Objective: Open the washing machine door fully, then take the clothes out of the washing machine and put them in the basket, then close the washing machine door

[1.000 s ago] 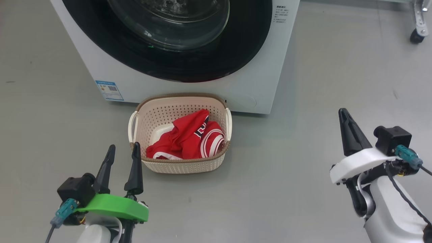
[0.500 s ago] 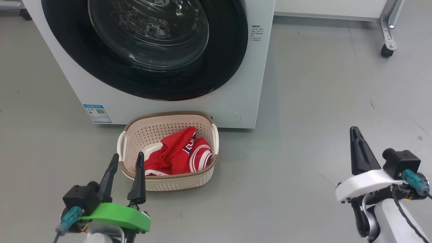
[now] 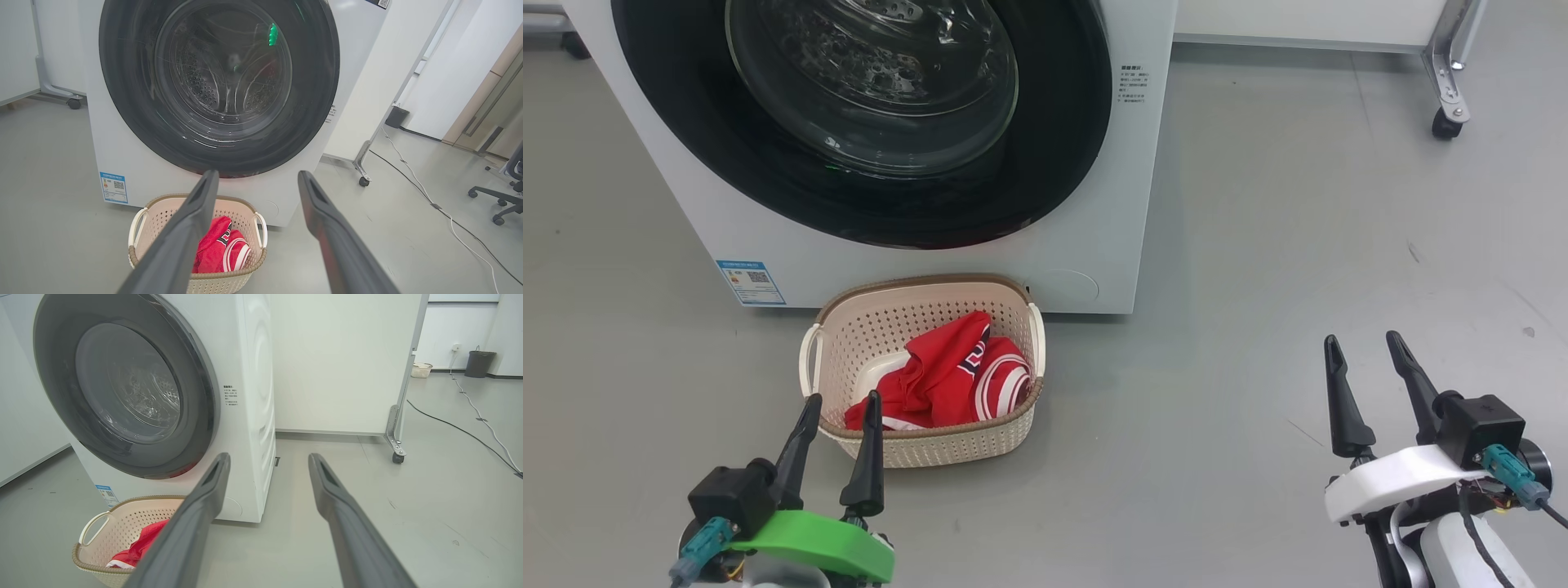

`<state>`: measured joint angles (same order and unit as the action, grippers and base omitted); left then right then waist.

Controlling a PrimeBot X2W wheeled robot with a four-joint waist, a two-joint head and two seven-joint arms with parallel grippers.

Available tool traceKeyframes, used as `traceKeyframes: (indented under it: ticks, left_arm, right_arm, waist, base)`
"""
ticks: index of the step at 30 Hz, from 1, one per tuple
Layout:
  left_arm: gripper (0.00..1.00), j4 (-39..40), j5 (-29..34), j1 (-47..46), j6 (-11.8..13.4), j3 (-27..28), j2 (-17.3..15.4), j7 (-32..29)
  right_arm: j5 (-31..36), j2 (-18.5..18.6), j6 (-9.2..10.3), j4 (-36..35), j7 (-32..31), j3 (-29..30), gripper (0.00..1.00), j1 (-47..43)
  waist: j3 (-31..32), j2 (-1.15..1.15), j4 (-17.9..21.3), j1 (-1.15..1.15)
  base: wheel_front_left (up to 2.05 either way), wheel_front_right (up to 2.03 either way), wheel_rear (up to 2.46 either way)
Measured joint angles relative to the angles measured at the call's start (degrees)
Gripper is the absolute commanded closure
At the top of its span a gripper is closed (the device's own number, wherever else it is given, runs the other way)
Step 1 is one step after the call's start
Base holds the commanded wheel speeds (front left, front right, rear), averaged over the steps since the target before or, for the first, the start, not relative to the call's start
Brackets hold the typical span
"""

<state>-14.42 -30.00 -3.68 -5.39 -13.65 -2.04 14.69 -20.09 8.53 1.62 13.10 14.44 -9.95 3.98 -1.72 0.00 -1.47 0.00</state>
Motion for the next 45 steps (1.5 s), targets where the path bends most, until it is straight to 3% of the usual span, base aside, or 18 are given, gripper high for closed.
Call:
traceKeyframes:
  ticks: [45]
  left_arm:
    - [0.0, 0.1, -0.3, 0.4, -1.0, 0.0, -0.1, 0.0]
  right_arm:
    - [2.1, -2.1, -0.56, -4.0, 0.0, 1.8, 0.0, -4.4]
  waist:
    - [-0.1, 0.0, 1.4, 0.0]
  base:
    - [0.0, 0.0, 0.0]
